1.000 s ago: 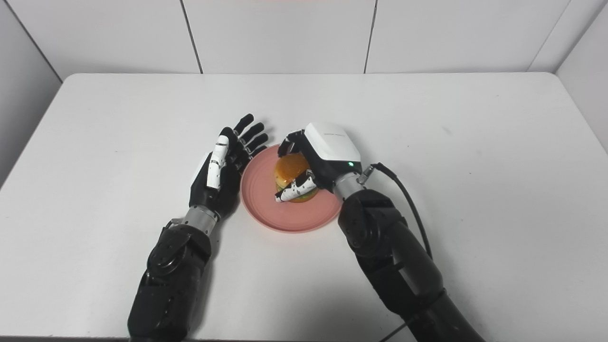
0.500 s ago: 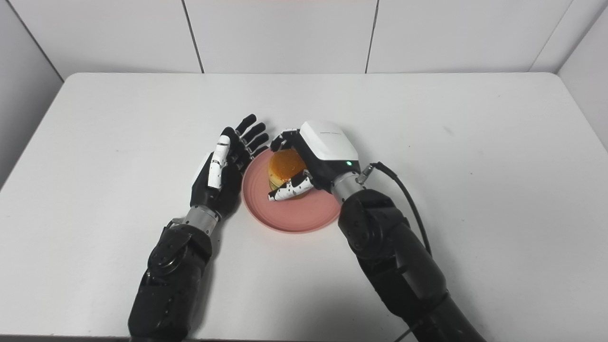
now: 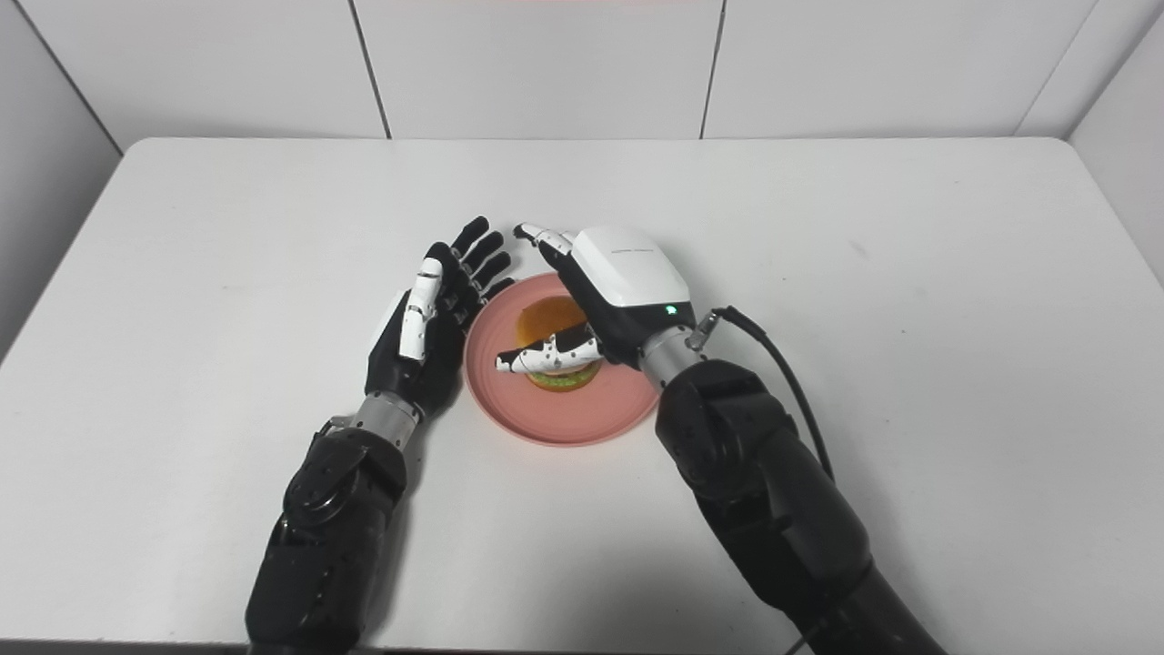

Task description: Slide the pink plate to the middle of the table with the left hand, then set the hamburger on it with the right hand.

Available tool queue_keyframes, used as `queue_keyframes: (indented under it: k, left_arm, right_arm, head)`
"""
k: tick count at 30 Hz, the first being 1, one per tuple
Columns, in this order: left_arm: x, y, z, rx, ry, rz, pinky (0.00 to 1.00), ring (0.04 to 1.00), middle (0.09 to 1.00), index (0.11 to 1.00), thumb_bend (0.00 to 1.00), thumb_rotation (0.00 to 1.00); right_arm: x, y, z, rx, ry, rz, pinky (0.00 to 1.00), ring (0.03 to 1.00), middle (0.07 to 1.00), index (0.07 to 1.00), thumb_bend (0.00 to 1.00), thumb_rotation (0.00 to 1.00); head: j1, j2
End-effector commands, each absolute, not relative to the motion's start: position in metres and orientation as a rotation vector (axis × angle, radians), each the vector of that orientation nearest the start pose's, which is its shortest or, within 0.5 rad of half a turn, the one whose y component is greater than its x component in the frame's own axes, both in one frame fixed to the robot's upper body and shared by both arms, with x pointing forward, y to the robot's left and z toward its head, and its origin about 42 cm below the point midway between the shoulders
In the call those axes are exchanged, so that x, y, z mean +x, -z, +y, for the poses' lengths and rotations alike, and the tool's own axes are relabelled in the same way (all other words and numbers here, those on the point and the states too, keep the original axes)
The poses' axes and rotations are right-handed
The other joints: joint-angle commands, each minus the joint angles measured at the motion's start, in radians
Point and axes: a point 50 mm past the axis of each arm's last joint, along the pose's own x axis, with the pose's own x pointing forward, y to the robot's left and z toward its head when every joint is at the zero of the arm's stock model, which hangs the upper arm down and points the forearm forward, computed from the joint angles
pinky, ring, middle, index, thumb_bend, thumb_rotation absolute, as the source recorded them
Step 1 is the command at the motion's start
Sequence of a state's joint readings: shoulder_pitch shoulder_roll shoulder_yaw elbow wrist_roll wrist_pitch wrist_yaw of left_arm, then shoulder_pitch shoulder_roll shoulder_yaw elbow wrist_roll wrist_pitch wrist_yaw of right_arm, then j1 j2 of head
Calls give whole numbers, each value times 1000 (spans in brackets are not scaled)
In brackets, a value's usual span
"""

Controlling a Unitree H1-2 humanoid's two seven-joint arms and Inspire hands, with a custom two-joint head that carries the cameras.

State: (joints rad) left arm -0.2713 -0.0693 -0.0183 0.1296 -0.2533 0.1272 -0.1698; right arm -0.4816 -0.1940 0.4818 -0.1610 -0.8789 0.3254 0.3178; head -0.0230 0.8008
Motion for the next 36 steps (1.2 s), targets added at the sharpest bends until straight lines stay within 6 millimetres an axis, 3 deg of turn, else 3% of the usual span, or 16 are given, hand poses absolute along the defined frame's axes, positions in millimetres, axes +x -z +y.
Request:
queue_keyframes:
  k: [1, 6, 9, 12, 16, 17, 18, 20, 30, 32, 36]
  left_arm:
    - [353, -109, 148, -303, 278, 131, 917, 948, 949, 920, 397, 1000]
    - [353, -109, 149, -324, 277, 136, 928, 954, 947, 921, 394, 1000]
    - [353, -109, 150, -327, 275, 133, 931, 955, 947, 908, 400, 1000]
    - [352, -110, 152, -312, 270, 115, 916, 931, 927, 894, 403, 1000]
    - [352, -110, 156, -289, 264, 100, 914, 904, 905, 892, 406, 1000]
    - [351, -110, 158, -283, 261, 93, 915, 904, 904, 892, 407, 1000]
    - [350, -110, 159, -279, 259, 88, 916, 902, 906, 894, 405, 1000]
    - [348, -111, 161, -262, 254, 73, 914, 900, 907, 898, 407, 1000]
    - [332, -107, 175, -198, 218, 40, 920, 912, 919, 916, 417, 1000]
    - [327, -104, 177, -193, 209, 33, 920, 919, 929, 929, 413, 1000]
    - [318, -99, 181, -163, 194, 6, 924, 928, 940, 942, 414, 1000]
  right_arm:
    - [371, -269, -109, -1185, -361, -438, 640, 810, 878, 891, 1000, 559]
    - [372, -271, -116, -1176, -363, -419, 684, 851, 913, 920, 1000, 576]
    - [371, -272, -122, -1152, -353, -419, 730, 894, 957, 969, 1000, 642]
    - [370, -275, -138, -1044, -320, -438, 772, 930, 987, 993, 1000, 674]
    - [366, -271, -158, -867, -269, -441, 732, 942, 1000, 1000, 985, 794]
    - [365, -267, -163, -823, -246, -440, 734, 944, 1000, 1000, 980, 808]
    - [364, -263, -167, -794, -229, -440, 802, 963, 1000, 1000, 945, 920]
    - [360, -254, -176, -727, -188, -434, 859, 976, 1000, 1000, 911, 984]
    - [338, -214, -192, -544, -81, -369, 904, 984, 1000, 1000, 820, 1000]
    - [334, -203, -194, -511, -75, -358, 905, 977, 1000, 1000, 711, 1000]
    - [324, -184, -194, -445, -68, -315, 917, 983, 1000, 1000, 663, 1000]
  head:
    - [-1, 0]
    - [-4, -3]
    - [-5, -6]
    - [-8, -13]
    - [-14, -19]
    - [-15, -22]
    - [-15, -22]
    - [-18, -23]
    - [-23, -27]
    - [-23, -27]
    - [-21, -25]
